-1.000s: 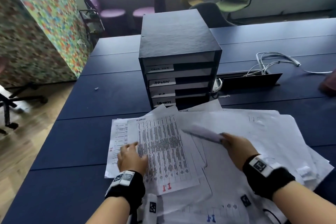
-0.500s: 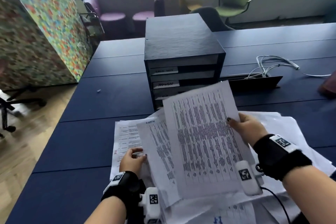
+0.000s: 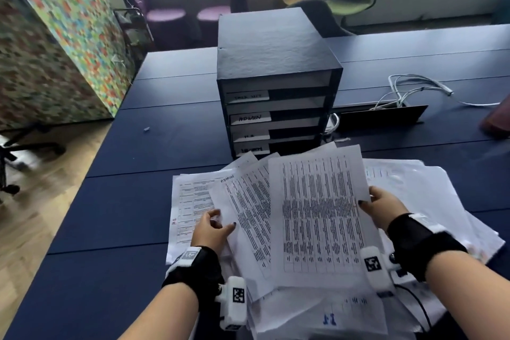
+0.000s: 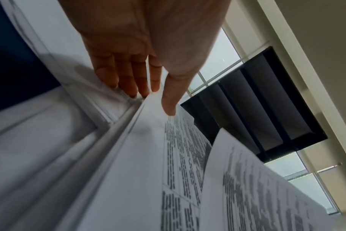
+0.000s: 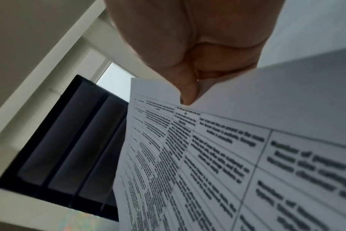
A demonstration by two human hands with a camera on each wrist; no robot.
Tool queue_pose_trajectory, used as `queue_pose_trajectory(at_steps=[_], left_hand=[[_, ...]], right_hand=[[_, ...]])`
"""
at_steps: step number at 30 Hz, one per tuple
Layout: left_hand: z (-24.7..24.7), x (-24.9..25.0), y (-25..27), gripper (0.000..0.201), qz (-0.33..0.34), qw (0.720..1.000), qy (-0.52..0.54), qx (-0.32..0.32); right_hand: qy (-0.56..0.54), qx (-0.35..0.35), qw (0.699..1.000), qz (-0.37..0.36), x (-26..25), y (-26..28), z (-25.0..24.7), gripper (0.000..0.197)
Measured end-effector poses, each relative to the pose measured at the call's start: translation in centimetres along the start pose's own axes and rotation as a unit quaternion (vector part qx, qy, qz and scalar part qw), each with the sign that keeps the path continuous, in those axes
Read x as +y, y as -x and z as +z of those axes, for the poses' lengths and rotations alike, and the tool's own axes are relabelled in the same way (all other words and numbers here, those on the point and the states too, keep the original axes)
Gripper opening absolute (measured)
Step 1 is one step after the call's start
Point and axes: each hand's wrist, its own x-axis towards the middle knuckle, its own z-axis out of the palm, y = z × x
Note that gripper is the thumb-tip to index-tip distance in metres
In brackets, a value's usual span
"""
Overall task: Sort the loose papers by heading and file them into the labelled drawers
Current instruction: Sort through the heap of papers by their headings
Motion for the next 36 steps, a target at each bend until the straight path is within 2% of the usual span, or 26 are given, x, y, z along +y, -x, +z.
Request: queue_pose_trajectory(at_steps=[3, 7, 9, 13, 21, 25, 28, 32, 36], left_hand=[[0.3, 0.3, 0.1, 0.061, -0.018, 0.999, 0.033, 0.020], [0.5, 0.3, -0.5, 0.031, -0.056, 0.992, 0.117, -0.002], [0.7, 0.5, -0.5, 0.019, -0.042, 0.994, 0.106, 0.001], [0.5, 1.3, -0.1, 0.019, -0.003, 0.998, 0.053, 0.041], [-2.4, 1.8, -0.4, 0.021, 0.039, 0.991, 0.056, 0.113], [-2.1, 1.5, -0.4, 0.014, 0.037, 0.996, 0.030, 0.072], [-0.4, 1.5, 0.4, 0.026, 0.030, 0.998, 0.047, 0.038], [1.2, 2.1, 1.5, 0.023, 0.037, 0.995, 0.018, 0.089], [0.4, 4.0, 2.0, 0.025, 0.060, 0.985, 0.009, 0.161]], right_hand=[[-0.034, 0.002, 0.999, 0.001, 0.0, -0.1, 0.2, 0.023], [-0.015, 0.000, 1.000, -0.001, 0.4, 0.2, 0.4, 0.026], [-0.004, 0.001, 1.000, 0.005, 0.9, 0.4, 0.7, 0.025], [-0.002, 0.004, 1.000, 0.016, 1.9, 0.6, 1.0, 0.020], [-0.024, 0.012, 0.999, 0.026, 3.3, 0.1, 0.4, 0.020], [-0.042, -0.003, 0.999, 0.017, 3.4, 0.0, 0.2, 0.019], [-0.027, -0.028, 0.999, 0.000, 3.4, -0.2, 0.1, 0.018], [-0.043, -0.054, 0.998, -0.006, 3.6, -0.4, -0.3, 0.018], [-0.068, -0.077, 0.995, 0.001, 4.0, -1.0, -0.8, 0.017]])
